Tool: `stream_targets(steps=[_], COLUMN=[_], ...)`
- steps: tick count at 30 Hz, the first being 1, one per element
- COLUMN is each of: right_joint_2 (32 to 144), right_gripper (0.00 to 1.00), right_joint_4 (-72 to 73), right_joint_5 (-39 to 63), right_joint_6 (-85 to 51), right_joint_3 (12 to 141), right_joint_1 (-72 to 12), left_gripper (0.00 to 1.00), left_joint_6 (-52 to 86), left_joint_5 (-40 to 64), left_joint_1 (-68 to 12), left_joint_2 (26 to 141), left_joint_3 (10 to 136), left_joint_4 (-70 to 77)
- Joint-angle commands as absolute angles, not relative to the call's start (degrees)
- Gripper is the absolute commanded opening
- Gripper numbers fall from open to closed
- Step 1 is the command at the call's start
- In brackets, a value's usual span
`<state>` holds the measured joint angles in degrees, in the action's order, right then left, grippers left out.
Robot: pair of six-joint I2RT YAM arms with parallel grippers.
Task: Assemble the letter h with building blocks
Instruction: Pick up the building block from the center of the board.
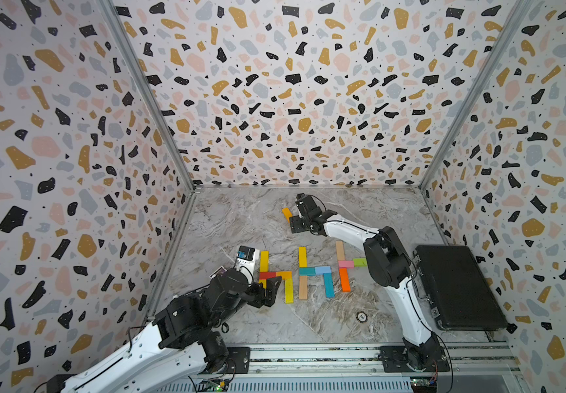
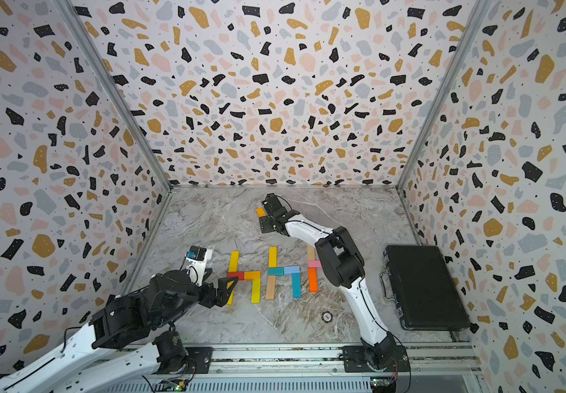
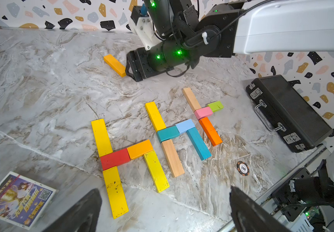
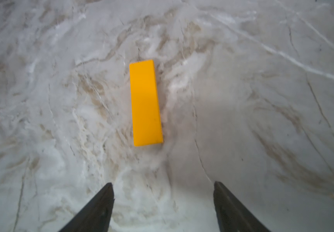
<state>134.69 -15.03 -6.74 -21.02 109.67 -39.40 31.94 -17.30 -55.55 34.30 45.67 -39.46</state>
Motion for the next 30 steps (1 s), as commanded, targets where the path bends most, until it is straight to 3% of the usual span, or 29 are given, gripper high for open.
stream_targets(steps=[1,12,16,24,30], right_joint_2=[138.74,157.14,158.78,155.74,142.35], right_gripper=[0.79,0.74,0.64,0.36,0.28], right_joint_4=[-19.71,-37.41,-40.30,-38.07,-19.37], right_joint_5=[-6.99,-10.10,-9.84,-7.46,-6.50], right_joint_6=[-19.34,-19.19,-19.90,-18.89,-15.43], right_joint_3=[118.30,147.80,150.28,144.55,125.14], right_joint_1=[-39.64,-39.64,-39.64,-39.38,-39.29], left_gripper=[0.99,0.99,0.99,0.99,0.99], left_joint_6=[31.67,31.82,31.70,31.94,32.43], left_joint_5=[-18.46,-16.92,-16.97,-16.87,-16.80], left_joint_1=[-55.26,-55.11,-55.11,-55.11,-55.10], left_joint_2=[33.87,35.33,35.33,35.61,35.60], left_joint_3=[45.46,46.53,46.95,46.41,45.68], left_joint_4=[-39.60,-39.41,-39.79,-39.29,-39.11])
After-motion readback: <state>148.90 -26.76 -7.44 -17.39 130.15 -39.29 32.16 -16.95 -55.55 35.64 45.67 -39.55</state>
